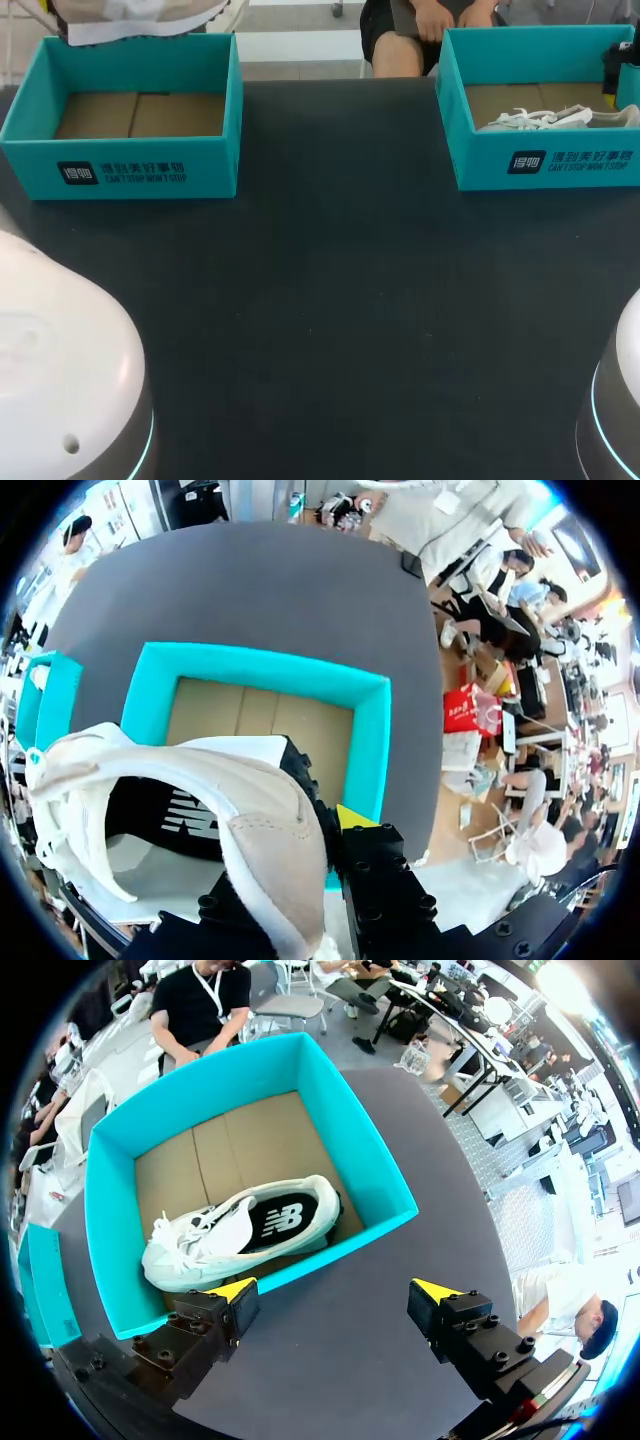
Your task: Take the shoe out of the shoebox, open the shoe tongue, remove and reinsert the insole, then place the shoe into the shoebox
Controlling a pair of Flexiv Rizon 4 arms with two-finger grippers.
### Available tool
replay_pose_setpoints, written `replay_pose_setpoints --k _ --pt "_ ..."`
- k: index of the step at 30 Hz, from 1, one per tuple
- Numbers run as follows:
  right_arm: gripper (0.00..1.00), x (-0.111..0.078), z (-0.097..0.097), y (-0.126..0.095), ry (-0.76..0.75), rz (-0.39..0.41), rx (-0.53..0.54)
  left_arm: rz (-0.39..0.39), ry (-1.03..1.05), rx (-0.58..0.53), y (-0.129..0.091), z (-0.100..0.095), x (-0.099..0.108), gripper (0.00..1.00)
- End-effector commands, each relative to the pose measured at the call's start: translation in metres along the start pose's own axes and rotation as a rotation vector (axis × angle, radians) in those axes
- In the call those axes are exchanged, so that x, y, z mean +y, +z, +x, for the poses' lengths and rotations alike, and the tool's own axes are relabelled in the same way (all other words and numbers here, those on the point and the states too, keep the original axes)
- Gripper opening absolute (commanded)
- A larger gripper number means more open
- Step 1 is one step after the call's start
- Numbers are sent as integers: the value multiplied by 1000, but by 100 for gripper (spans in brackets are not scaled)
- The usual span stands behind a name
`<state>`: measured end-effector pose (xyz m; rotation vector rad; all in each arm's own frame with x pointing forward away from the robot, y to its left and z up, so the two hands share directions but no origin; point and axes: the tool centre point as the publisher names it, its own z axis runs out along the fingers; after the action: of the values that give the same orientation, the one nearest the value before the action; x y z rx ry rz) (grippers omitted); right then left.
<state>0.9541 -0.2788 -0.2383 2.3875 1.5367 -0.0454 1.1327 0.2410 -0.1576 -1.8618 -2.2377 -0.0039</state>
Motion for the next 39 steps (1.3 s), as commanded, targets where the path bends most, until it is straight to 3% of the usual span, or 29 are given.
replay_pose_setpoints --k 1,6,11,14,35,39 --pt "100 -1 -1 0 1 -2 1 -230 -31 8 -9 -16 -94 0" --pt "100 -1 -1 0 1 -2 1 -261 -106 -1 -7 -42 -140 0" --pt "100 -1 -1 0 1 -2 1 -200 -32 -3 -10 -72 -184 0" --pt "100 -1 -1 0 1 -2 1 -174 60 -2 -12 -86 -200 0" --pt "100 -1 -1 0 1 -2 1 -181 87 -4 -13 -88 -202 0" --pt "100 -1 -1 0 1 -2 1 -212 107 -35 -20 -94 -239 0"
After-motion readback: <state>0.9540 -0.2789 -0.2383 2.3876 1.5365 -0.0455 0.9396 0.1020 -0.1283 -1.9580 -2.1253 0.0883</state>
